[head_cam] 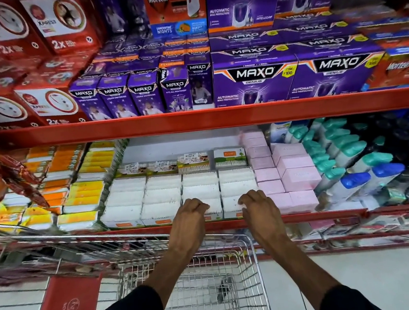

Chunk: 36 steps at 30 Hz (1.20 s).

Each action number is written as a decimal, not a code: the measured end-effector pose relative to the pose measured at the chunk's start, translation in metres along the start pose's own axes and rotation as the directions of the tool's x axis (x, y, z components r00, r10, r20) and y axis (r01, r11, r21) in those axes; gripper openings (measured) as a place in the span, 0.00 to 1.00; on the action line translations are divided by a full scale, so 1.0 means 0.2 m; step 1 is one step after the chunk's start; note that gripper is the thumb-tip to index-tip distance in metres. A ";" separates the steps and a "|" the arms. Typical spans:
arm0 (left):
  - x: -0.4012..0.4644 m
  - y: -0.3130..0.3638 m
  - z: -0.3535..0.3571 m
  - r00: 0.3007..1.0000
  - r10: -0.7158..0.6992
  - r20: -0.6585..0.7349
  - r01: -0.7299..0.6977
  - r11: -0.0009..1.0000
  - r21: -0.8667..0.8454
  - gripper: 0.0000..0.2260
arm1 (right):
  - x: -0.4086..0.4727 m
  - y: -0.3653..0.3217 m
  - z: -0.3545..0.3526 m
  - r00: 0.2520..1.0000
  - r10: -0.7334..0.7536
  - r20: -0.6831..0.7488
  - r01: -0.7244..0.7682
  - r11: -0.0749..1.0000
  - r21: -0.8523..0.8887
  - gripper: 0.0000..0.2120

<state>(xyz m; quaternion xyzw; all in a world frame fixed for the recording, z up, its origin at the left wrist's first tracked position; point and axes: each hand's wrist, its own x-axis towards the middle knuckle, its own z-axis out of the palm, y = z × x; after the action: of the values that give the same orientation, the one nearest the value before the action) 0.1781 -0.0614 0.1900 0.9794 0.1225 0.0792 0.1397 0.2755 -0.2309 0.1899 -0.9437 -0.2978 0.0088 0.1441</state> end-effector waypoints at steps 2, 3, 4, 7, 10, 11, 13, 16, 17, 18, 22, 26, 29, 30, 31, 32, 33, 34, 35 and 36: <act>0.00 0.00 0.01 1.000 0.005 0.003 -0.005 1.000 0.008 0.21 | 0.00 0.00 0.00 1.000 -0.012 0.001 0.012 1.000 0.013 0.20; 0.00 -0.01 0.02 1.000 0.006 0.004 -0.006 1.000 0.014 0.21 | 0.00 0.01 0.00 1.000 -0.026 0.001 0.026 0.999 0.026 0.19; 0.00 -0.01 0.02 1.000 0.003 0.002 -0.003 1.000 0.020 0.21 | 0.00 0.01 -0.01 0.999 -0.042 0.001 0.042 0.998 0.046 0.18; 0.00 -0.01 0.02 1.000 -0.014 -0.001 0.015 0.999 0.039 0.21 | -0.01 0.01 -0.02 0.998 -0.058 -0.005 0.058 0.993 0.099 0.15; 0.00 0.00 0.02 1.000 -0.016 0.009 0.016 0.999 0.040 0.21 | -0.01 0.00 -0.02 0.999 -0.047 -0.009 0.047 0.992 0.114 0.13; 0.00 0.00 0.02 1.000 -0.016 0.008 0.015 0.999 0.038 0.21 | -0.01 0.00 -0.02 0.999 -0.043 -0.009 0.044 0.992 0.120 0.13; 0.01 0.00 0.02 1.000 -0.016 0.005 0.016 0.999 0.030 0.21 | -0.01 0.00 -0.02 0.999 -0.042 -0.018 0.044 0.990 0.136 0.12; 0.01 -0.01 0.03 1.000 -0.016 0.000 0.016 1.000 0.027 0.21 | -0.01 0.00 -0.02 0.998 -0.043 -0.037 0.048 0.987 0.155 0.11; 0.01 0.00 0.03 1.000 -0.016 -0.003 0.016 0.999 0.028 0.21 | -0.01 0.00 -0.02 0.998 -0.040 -0.041 0.046 0.986 0.158 0.11; 0.01 0.00 0.03 1.000 -0.015 -0.005 0.015 1.000 0.027 0.21 | -0.01 0.00 -0.02 0.998 -0.038 -0.043 0.044 0.986 0.162 0.11; 0.00 -0.01 0.04 1.000 -0.010 -0.018 0.011 1.000 0.027 0.21 | -0.02 -0.01 -0.02 0.999 -0.034 -0.041 0.040 0.986 0.163 0.11; 0.00 -0.02 0.04 1.000 0.001 -0.022 0.000 1.000 0.027 0.21 | -0.02 -0.02 -0.02 0.999 -0.031 -0.042 0.037 0.987 0.159 0.11; -0.02 -0.02 0.03 0.999 0.028 -0.033 -0.027 0.999 0.017 0.19 | -0.02 -0.03 -0.03 0.999 -0.031 -0.035 0.036 0.987 0.155 0.13; -0.02 -0.03 0.01 0.999 0.028 -0.044 -0.028 1.000 0.005 0.19 | -0.02 -0.04 -0.03 0.998 -0.039 -0.040 0.044 0.987 0.154 0.14; -0.03 -0.05 0.00 0.998 0.019 -0.057 -0.019 1.000 -0.010 0.18 | -0.03 -0.06 -0.03 0.998 -0.049 -0.045 0.055 0.987 0.154 0.14; -0.05 -0.06 -0.01 0.997 0.003 -0.073 -0.004 1.000 -0.024 0.17 | -0.03 -0.07 -0.03 0.997 -0.057 -0.046 0.064 0.986 0.155 0.15; -0.06 -0.09 -0.03 0.996 -0.017 -0.092 0.014 0.999 -0.035 0.17 | -0.03 -0.10 -0.04 0.997 -0.068 -0.047 0.074 0.985 0.154 0.15; -0.08 -0.12 -0.05 0.993 -0.038 -0.112 0.033 0.999 -0.040 0.17 | -0.02 -0.13 -0.04 0.996 -0.081 -0.049 0.088 0.983 0.159 0.15; -0.10 -0.15 -0.07 0.990 -0.058 -0.130 0.053 0.998 -0.040 0.17 | -0.01 -0.15 -0.04 0.994 -0.101 -0.048 0.107 0.979 0.174 0.15; -0.12 -0.19 -0.09 0.986 -0.085 -0.145 0.080 0.996 -0.036 0.17 | 0.00 -0.19 -0.03 0.991 -0.129 -0.045 0.135 0.972 0.194 0.15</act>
<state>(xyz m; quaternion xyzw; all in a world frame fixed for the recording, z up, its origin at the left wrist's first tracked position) 0.1443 -0.0275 0.1939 0.9628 0.1716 0.1468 0.1482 0.2547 -0.2025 0.2067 -0.9029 -0.3552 0.0133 0.2418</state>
